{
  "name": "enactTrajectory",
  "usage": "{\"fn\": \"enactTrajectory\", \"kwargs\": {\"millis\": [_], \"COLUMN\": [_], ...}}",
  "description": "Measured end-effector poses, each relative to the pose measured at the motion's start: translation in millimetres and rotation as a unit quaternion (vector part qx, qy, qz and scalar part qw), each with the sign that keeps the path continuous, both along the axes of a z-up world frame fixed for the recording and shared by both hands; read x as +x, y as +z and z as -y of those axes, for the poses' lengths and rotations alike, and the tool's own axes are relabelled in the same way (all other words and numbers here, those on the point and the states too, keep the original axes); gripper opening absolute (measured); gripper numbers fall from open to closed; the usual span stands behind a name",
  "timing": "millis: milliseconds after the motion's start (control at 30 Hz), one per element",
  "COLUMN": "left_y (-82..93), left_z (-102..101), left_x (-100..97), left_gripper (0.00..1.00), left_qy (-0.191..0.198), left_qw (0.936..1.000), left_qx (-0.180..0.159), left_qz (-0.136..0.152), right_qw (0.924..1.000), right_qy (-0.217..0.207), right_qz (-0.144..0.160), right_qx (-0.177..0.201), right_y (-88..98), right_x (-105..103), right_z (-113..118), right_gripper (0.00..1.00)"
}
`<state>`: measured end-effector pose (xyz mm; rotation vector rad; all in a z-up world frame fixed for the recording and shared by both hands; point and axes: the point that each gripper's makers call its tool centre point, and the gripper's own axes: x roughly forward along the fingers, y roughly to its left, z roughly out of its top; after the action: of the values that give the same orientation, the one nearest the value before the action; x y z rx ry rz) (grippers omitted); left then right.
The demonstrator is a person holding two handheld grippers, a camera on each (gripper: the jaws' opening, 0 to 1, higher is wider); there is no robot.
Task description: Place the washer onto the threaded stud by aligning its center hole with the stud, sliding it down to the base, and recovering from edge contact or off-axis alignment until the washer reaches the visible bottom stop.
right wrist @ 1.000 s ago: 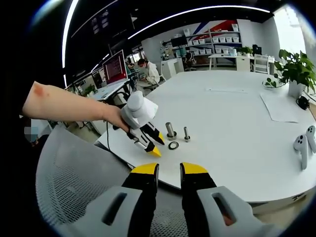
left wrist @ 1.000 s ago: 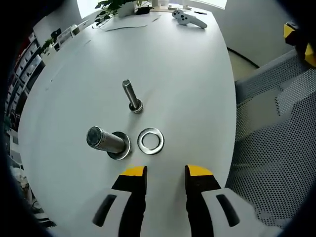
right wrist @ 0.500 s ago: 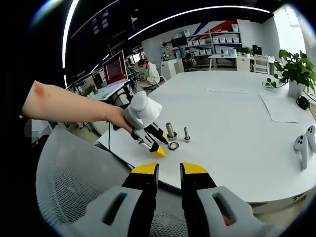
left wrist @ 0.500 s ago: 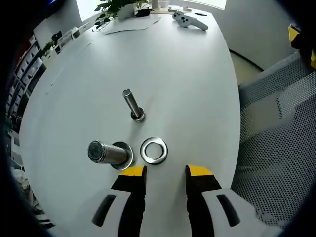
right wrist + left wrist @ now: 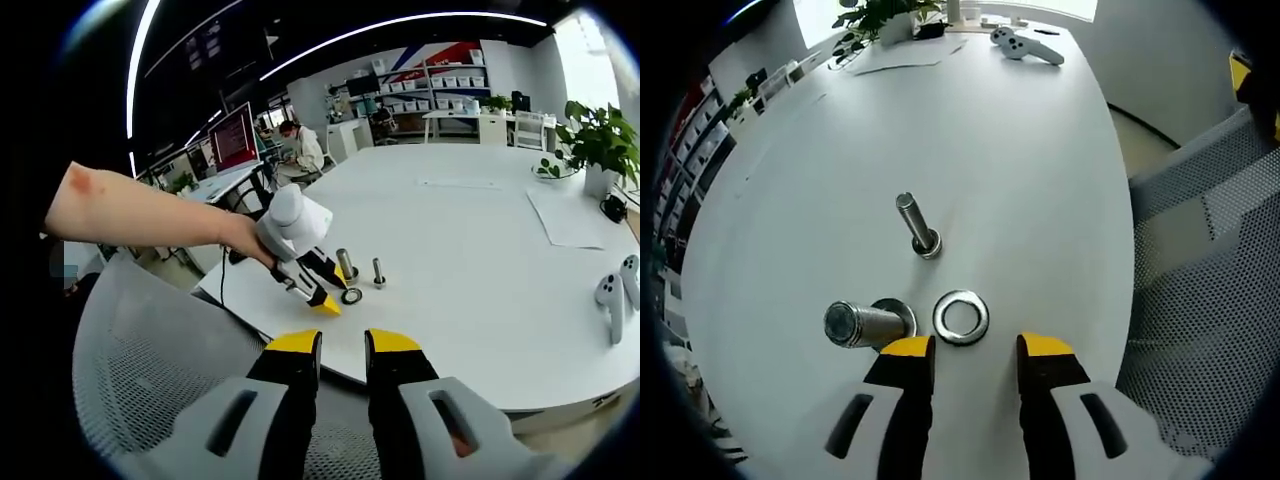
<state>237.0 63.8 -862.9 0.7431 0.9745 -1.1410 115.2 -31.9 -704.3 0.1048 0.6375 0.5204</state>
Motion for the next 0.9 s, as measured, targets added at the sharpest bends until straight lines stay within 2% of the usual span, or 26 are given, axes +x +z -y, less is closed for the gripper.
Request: {"fn": "enactTrajectory", "kwargs": {"millis": [133,300,533,900], "left_y": [0.0,0.0,-0.1,-0.7], "left_z": [7,9,14,15], "left_x": [2.5,2.5,3.3,2.8], "left_gripper": [0.30,0.30,0.30,0.30], "left_qy": [0.001,-0.021,-0.013,-0.013], "left_qw": [1.0000,0.9998,0.9999,0.9993], "left_qx": [-0.006,0.000,0.004,0.036], "left_qz": [0.003,0.004,0.003,-0.006], "right_qw": [1.0000,1.0000,1.0000,1.0000], "right_qy": [0.000,0.001,0.003,0.003], "right_qz": [0.000,-0.001,-0.002,-0.001], "right_qx": [0.000,0.000,-0.001,-0.001], "right_y": [-0.1,-0.3,-0.7,-0.5], "right_x": [0,0,0,0], "right_z": [0,0,-1,0], "right_gripper": [0.20,0.20,0.20,0.20]}}
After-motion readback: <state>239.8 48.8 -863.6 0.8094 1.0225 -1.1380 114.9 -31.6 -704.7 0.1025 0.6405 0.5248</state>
